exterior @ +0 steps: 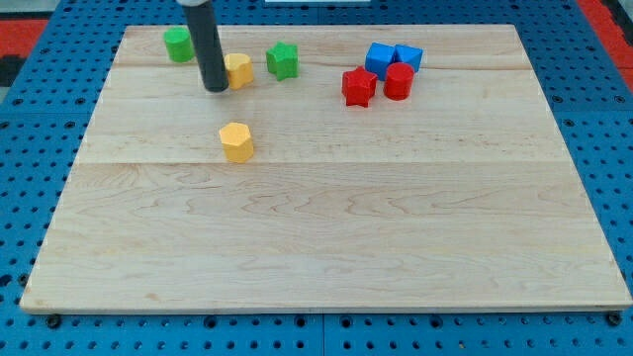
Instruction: Move the green star and the yellow heart away from each other
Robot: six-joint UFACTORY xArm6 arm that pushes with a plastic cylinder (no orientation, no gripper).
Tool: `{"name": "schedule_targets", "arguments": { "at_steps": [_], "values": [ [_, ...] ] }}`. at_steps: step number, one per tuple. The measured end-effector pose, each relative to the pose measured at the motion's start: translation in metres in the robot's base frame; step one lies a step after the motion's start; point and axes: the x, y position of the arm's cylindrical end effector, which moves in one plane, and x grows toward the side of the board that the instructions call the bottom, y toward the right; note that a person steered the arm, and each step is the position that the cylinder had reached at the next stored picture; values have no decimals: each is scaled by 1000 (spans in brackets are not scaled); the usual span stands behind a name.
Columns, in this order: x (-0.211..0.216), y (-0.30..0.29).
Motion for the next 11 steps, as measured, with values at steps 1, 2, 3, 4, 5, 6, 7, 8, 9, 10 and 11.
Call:
{"name": "schedule_targets", "arguments": {
  "at_steps": [1,2,3,4,5,6,7,8,9,10,11],
  "values": [
    [-43,37],
    [-54,47],
    [-52,41],
    [-56,7],
    [-98,32],
    [-104,70],
    [-104,74],
    [-99,17],
    [-77,22],
    [-77,50],
    [-77,73]
  ]
}}
